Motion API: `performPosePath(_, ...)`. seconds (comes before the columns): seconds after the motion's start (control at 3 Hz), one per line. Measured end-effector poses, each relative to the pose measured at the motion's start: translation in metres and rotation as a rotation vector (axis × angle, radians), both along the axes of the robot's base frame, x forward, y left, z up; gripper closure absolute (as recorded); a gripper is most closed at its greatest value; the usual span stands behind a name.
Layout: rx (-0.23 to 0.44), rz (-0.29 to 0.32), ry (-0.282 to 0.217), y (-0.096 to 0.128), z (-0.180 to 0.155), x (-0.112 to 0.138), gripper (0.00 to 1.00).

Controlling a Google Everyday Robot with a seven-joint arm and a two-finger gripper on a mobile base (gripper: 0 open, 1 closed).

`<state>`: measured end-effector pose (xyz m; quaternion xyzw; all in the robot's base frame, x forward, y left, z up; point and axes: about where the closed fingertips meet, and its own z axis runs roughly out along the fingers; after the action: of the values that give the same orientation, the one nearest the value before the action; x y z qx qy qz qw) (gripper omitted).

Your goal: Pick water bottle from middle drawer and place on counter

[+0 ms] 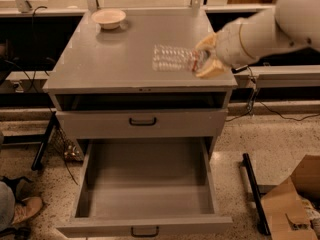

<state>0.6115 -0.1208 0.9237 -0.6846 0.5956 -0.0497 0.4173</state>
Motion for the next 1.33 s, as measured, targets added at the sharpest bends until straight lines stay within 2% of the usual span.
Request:
performPosePath(0.33,0.037,-0.045,0.022,0.009,0.014,0.054,1.00)
performPosePath(0.67,0.071,-0.067,0.121,0.023,-0.006,0.107,0.97)
performPosePath(1.0,0.087,-0.060,0.199,0.034,-0.026,0.129,0.74)
performPosePath(1.33,0.100,-0.045,0.267,0.041,-0.044,0.139,0.51)
